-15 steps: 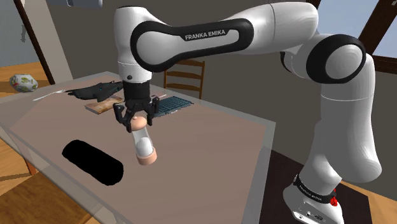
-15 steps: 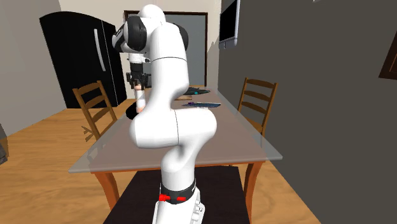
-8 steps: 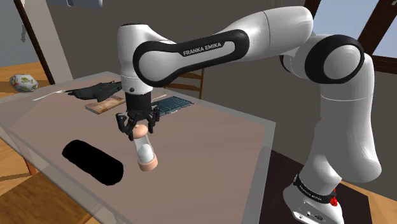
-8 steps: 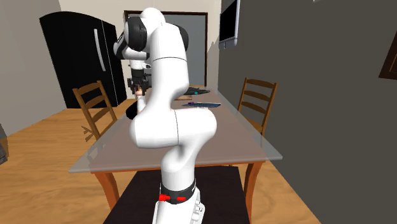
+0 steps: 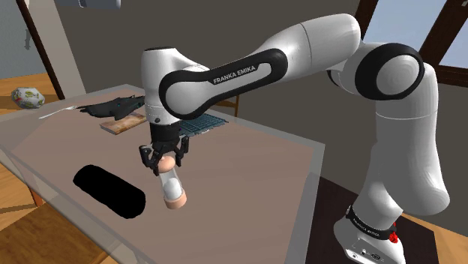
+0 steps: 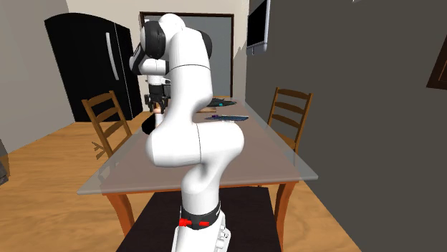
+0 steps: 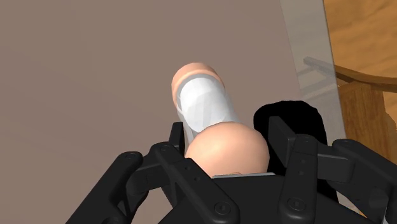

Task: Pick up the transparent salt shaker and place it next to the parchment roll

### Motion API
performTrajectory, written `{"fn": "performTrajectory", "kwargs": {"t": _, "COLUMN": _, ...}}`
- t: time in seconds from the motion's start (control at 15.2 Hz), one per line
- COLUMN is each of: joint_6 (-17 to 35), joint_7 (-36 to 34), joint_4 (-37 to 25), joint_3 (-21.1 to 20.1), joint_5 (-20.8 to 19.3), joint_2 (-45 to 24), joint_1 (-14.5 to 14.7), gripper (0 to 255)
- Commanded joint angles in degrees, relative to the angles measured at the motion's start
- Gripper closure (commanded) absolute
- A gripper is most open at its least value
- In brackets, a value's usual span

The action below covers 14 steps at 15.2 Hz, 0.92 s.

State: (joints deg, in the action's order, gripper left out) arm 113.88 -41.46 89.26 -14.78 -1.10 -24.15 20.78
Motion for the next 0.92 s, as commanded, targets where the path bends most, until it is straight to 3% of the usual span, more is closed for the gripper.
{"fn": "performTrajectory", "kwargs": {"t": 0.0, "joint_6": 0.4, "joint_7": 0.0, "joint_4": 0.2, "joint_3": 0.0, "joint_5": 0.0, "joint_2": -0.1, "joint_1": 0.0, "gripper": 255}}
{"fn": "performTrajectory", "kwargs": {"t": 0.33, "joint_6": 0.4, "joint_7": 0.0, "joint_4": 0.2, "joint_3": 0.0, "joint_5": 0.0, "joint_2": -0.1, "joint_1": 0.0, "gripper": 255}}
{"fn": "performTrajectory", "kwargs": {"t": 0.4, "joint_6": 0.4, "joint_7": 0.0, "joint_4": 0.2, "joint_3": 0.0, "joint_5": 0.0, "joint_2": -0.1, "joint_1": 0.0, "gripper": 0}}
{"fn": "performTrajectory", "kwargs": {"t": 0.73, "joint_6": 0.3, "joint_7": 0.0, "joint_4": 0.2, "joint_3": 0.0, "joint_5": 0.0, "joint_2": -0.1, "joint_1": 0.0, "gripper": 0}}
{"fn": "performTrajectory", "kwargs": {"t": 0.86, "joint_6": -3.1, "joint_7": 0.1, "joint_4": -2.2, "joint_3": -0.1, "joint_5": 0.2, "joint_2": 0.9, "joint_1": -0.2, "gripper": 0}}
